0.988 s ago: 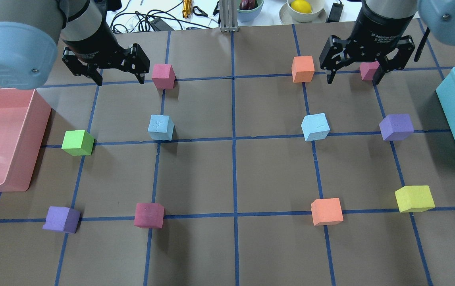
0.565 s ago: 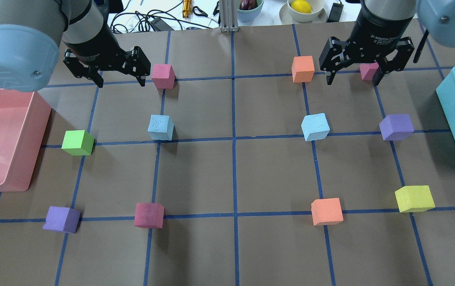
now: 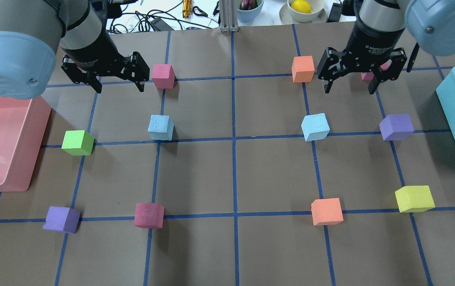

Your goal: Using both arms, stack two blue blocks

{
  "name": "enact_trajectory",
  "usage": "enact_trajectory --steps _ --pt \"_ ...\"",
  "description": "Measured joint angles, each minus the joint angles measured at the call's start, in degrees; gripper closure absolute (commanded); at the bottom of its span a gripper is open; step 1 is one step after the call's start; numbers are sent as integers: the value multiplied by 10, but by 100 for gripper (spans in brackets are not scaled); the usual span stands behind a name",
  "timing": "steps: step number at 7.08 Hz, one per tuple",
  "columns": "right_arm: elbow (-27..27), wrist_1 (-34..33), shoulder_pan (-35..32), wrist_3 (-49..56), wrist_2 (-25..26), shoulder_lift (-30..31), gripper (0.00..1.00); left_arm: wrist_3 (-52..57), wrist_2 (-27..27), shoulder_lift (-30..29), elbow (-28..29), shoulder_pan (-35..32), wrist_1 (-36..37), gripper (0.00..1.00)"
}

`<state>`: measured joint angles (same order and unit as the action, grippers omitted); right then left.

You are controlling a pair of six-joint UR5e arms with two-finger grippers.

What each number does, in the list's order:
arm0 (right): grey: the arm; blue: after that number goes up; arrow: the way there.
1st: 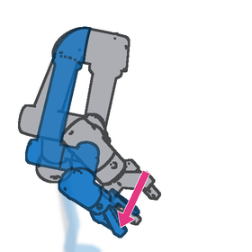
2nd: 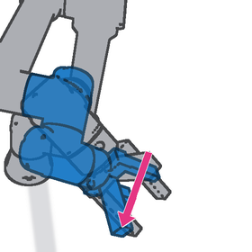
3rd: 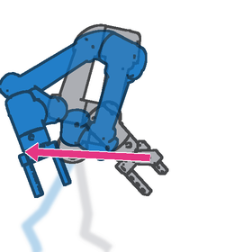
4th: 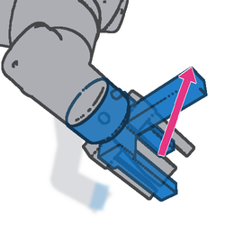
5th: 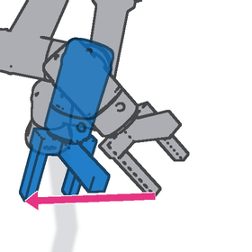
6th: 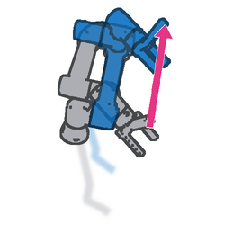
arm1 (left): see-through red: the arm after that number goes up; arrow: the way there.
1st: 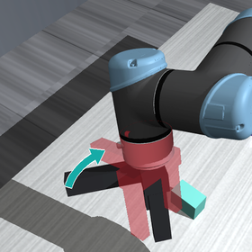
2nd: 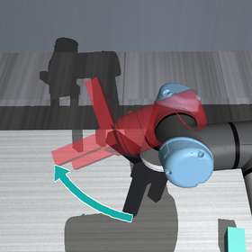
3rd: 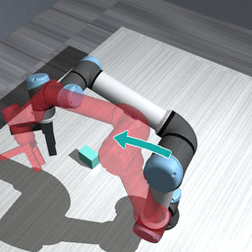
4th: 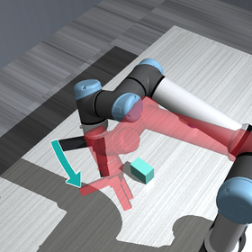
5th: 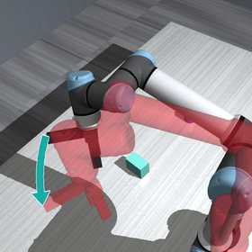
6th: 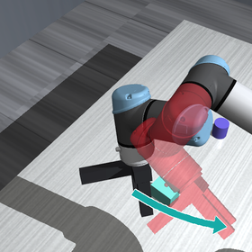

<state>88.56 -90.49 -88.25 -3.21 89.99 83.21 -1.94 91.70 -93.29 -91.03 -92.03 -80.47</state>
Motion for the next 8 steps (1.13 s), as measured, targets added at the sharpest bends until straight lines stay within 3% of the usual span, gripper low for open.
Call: enact_trajectory --steps 2,5,8 --pt "32 -97 3 4 -3 -40 0 -1 -4 -4 -7 -3 13 0" --pt "88 -192 2 7 -4 -90 0 1 -10 -6 -14 -5 20 0" --pt "123 -289 2 3 -3 -143 0 9 -12 -64 -11 0 76 0"
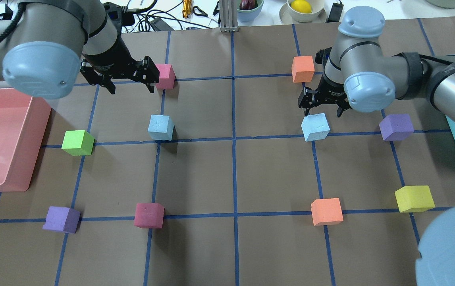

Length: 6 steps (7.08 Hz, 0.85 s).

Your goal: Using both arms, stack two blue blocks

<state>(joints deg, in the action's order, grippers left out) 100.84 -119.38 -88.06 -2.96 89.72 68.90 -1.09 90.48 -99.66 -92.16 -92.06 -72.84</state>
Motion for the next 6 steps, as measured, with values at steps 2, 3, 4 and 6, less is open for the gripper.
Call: enact_trajectory --steps 2,3,4,6 --pt "3 -11 0 4 -1 -19 0 1 2 -64 -1 0 43 0" --pt "4 -10 0 5 -1 -27 0 1 4 -87 -7 0 58 0" --pt "7 -9 -1 6 -1 -32 13 1 6 -105 -17 0 78 0" --pt "22 -24 -1 7 -1 -36 100 3 7 -143 -46 0 145 0"
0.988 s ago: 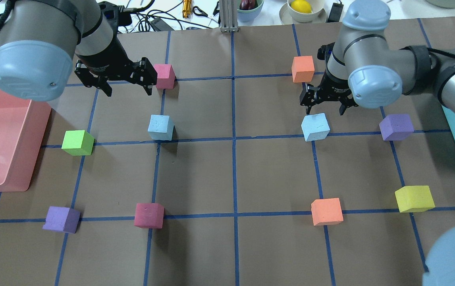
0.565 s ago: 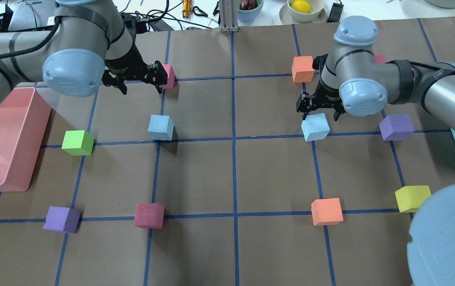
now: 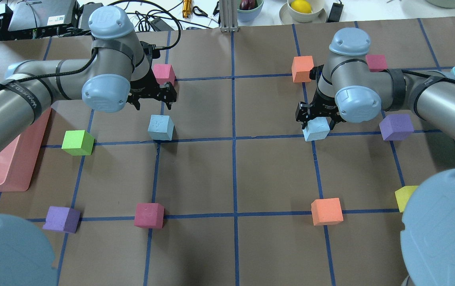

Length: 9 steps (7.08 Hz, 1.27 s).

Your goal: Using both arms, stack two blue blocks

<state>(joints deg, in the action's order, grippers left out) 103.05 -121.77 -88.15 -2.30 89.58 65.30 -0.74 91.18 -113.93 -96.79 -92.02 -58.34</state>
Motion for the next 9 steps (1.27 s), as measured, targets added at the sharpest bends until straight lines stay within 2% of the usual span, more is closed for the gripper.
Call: enact_trajectory --steps 2,3,4,5,7,9 --pt "5 -5 0 -3 -1 3 100 10 0 -15 -43 1 55 1" --pt "4 3 -1 -9 -3 10 100 11 -1 -19 -57 1 72 44" --pt "3 22 -8 -30 -10 27 100 11 -2 -22 -63 1 80 65" --pt "3 48 -27 -79 -25 48 100 12 -3 -25 -64 1 83 100" --pt "9 77 -117 -206 -41 74 100 18 -4 -25 -65 3 91 100" --pt "36 76 -186 -263 -72 79 100 21 -4 -19 -63 6 93 100"
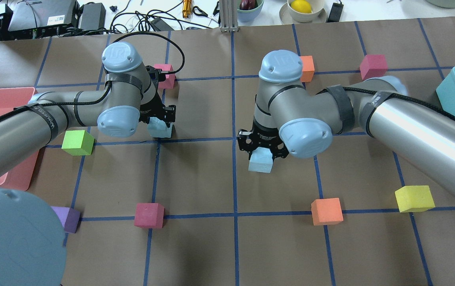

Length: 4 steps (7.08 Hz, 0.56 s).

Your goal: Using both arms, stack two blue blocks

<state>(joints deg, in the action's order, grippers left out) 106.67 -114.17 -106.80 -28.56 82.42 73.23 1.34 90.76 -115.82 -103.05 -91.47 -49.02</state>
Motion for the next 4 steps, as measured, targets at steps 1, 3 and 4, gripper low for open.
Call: enact_trajectory --steps 1,3,4 --pt "14 -7 -21 -6 -10 0 100 0 1 4 3 0 0 100" --pt "30 -39 -62 -8 -15 -4 98 0 3 8 5 2 -1 100" --pt "44 -69 -74 -6 -15 -5 94 1 4 9 6 3 -1 100"
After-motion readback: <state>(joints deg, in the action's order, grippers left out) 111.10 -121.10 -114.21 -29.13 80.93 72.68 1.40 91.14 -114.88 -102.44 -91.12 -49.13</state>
